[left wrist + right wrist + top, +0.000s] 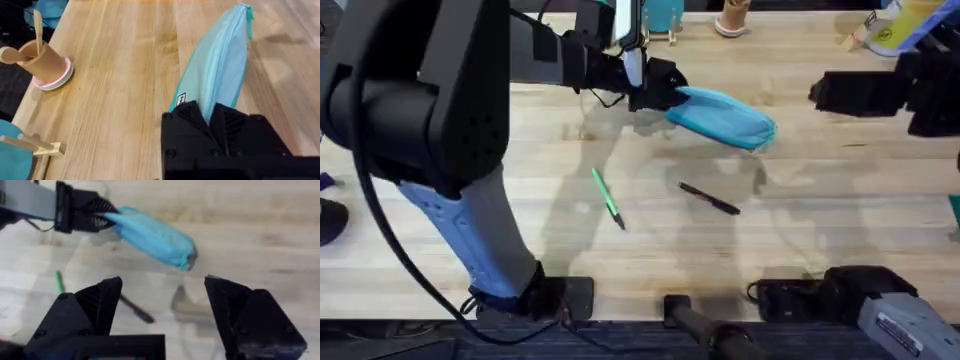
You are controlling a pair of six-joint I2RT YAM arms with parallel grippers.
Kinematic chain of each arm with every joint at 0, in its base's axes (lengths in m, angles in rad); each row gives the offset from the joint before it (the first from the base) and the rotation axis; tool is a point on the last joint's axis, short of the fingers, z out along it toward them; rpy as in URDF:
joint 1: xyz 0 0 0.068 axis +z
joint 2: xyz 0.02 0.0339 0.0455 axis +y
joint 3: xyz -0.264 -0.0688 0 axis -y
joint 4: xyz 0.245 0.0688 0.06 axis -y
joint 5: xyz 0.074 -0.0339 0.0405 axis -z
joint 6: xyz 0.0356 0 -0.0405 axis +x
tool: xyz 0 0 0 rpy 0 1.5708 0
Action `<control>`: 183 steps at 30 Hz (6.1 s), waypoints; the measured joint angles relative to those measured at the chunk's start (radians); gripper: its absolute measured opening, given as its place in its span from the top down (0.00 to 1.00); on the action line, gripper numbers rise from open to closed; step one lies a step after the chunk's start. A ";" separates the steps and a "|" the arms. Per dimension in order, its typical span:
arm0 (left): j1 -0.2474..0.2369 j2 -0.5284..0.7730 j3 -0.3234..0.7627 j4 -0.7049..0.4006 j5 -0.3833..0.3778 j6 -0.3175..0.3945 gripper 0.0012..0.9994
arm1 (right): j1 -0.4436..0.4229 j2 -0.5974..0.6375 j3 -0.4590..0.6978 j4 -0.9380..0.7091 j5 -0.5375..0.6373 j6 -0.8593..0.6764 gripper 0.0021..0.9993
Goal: Unzip the bag, pick up the pens from the table one at a time and place them inside, then zip the bag closed.
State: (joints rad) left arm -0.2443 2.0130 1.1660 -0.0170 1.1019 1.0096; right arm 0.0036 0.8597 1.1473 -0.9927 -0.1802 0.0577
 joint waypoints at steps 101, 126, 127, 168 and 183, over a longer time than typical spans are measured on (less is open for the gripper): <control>0.000 0.000 0.000 0.000 0.000 0.000 0.96 | 0.101 0.486 -0.340 0.500 0.173 0.226 0.41; 0.000 0.000 0.000 0.000 0.000 0.000 0.96 | 0.106 0.422 -0.341 0.474 0.178 0.220 0.97; 0.000 0.000 0.000 0.000 0.000 0.000 0.96 | 0.106 0.404 -0.342 0.468 0.180 0.218 0.97; -0.015 0.000 0.000 -0.005 0.013 -0.001 0.96 | 0.106 0.146 -0.354 0.400 0.183 0.191 0.97; -0.019 0.000 0.000 -0.006 0.031 -0.004 0.96 | 0.107 0.060 -0.355 0.393 0.176 0.166 0.97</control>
State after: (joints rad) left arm -0.2634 2.0132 1.1660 -0.0235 1.1332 1.0058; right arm 0.1104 0.9195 0.7925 -0.5995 -0.0044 0.2234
